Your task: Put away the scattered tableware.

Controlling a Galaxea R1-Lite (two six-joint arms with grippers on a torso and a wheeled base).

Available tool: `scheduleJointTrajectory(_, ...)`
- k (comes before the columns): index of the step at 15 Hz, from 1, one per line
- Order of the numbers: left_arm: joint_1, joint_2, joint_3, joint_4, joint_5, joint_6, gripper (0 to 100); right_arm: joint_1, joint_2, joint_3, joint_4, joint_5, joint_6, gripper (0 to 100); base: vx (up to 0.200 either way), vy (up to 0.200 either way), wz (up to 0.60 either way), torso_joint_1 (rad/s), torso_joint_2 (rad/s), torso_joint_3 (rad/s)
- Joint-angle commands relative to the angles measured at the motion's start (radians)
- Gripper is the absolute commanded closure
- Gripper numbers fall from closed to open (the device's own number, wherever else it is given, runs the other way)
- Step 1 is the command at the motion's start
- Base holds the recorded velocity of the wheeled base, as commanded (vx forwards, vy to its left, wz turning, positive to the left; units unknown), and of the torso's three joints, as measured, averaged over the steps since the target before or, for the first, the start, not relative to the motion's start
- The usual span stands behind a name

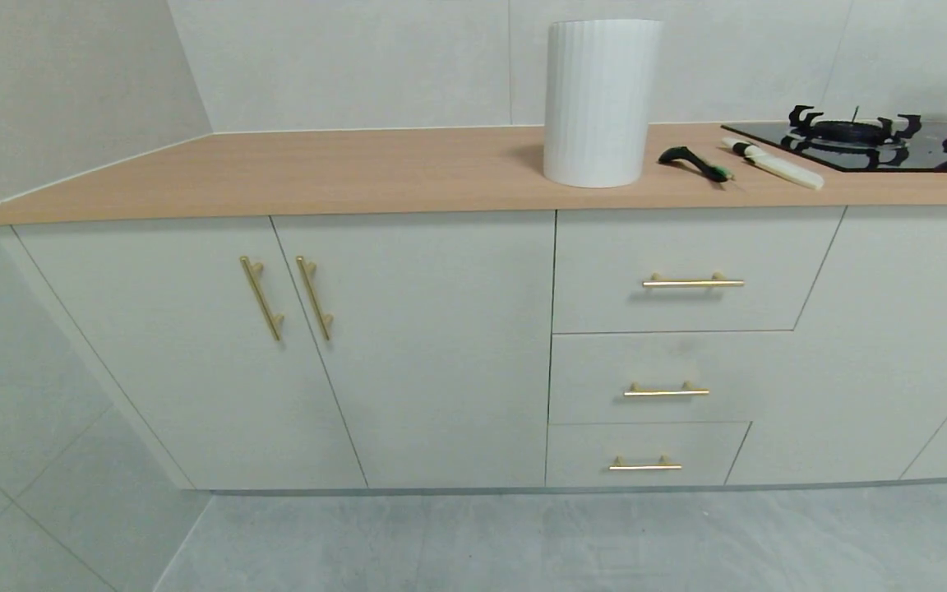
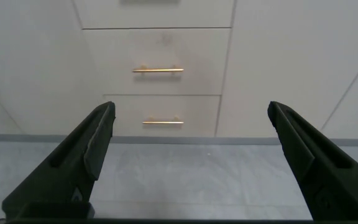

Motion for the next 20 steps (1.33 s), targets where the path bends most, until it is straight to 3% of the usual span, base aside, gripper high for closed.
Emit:
scheduleJointTrajectory(1, 0.000, 0.001, 0.000, -0.001, 0.001, 0.000, 0, 0.000, 0.002, 0.000, 0.000, 0.001, 0.000, 0, 0.000, 0.000, 0.00, 0.000, 0.00, 0.000)
scheduleJointTrajectory(10, 0.000, 0.001, 0.000, -0.001, -0.001, 0.003, 0, 0.000, 0.000, 0.000, 0.000, 0.001, 0.000, 0, 0.000, 0.000, 0.00, 0.000, 0.00, 0.000)
scheduleJointTrajectory(16, 0.000, 0.001, 0.000, -0.001, -0.001, 0.003, 0, 0.000, 0.002, 0.000, 0.000, 0.001, 0.001, 0, 0.200, 0.000, 0.00, 0.003, 0.00, 0.002)
scheduleJointTrajectory(20, 0.000, 0.001, 0.000, -0.001, -0.001, 0.002, 0, 0.000, 0.000, 0.000, 0.000, -0.001, 0.003, 0, 0.000, 0.000, 0.00, 0.000, 0.00, 0.000)
